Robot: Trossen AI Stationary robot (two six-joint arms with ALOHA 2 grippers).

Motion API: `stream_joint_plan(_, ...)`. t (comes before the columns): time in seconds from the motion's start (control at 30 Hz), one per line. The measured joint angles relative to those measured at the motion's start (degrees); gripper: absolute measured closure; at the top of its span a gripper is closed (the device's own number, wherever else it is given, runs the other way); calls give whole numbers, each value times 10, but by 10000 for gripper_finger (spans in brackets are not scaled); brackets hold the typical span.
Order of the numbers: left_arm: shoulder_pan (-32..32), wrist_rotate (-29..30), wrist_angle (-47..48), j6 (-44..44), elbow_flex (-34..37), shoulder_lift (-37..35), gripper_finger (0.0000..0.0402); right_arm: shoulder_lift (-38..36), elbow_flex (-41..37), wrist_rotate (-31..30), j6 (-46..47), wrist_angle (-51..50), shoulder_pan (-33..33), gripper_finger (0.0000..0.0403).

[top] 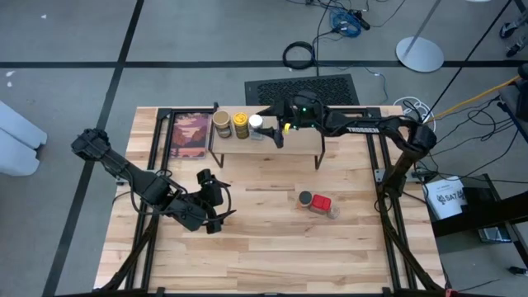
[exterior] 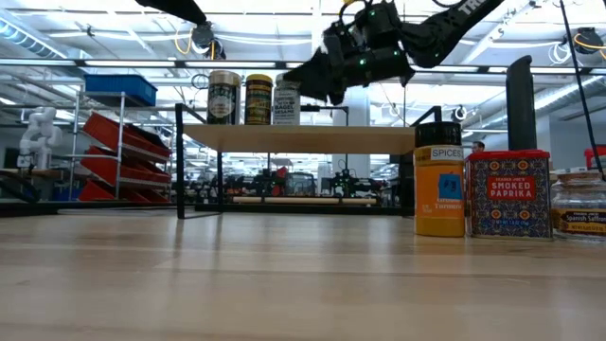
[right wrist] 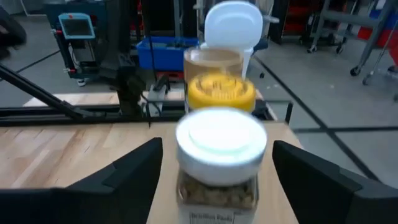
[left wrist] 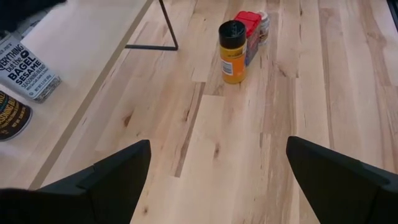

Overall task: Shelf spices
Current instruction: Put the orange seasoning bottle on the shelf

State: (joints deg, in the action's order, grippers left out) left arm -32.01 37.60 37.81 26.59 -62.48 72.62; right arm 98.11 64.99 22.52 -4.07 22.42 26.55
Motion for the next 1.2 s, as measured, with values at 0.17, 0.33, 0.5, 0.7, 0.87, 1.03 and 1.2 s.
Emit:
stream_joint_plan(0.17, 0, 0, 0, 0, 0, 0, 17, -47, 0, -12, -12, -37, 0, 110)
stream_joint_plan(0.33, 0, 1, -18, 0, 0, 0, 17, -147, 0, -59, -62, -172, 0, 110)
stream_joint_plan(0.5, 19, 9, -90, -56, 0, 9, 17, -281, 0, -103, -62, -338, -21, 110)
stream_joint_plan(0.7, 70, -37, -223, -184, 0, 40, 17, -406, 0, -177, 14, -526, -106, 110)
stream_joint_plan(0.87, 125, -136, -297, -225, 0, 71, 17, -447, 1, -239, 106, -625, -208, 110)
stream_joint_plan(1.03, 173, -198, -358, -245, 0, 104, 17, -449, 0, -305, 198, -713, -307, 110)
stream_joint_plan(1.2, 213, -274, -424, -244, 0, 142, 17, -446, -32, -349, 291, -732, -392, 110)
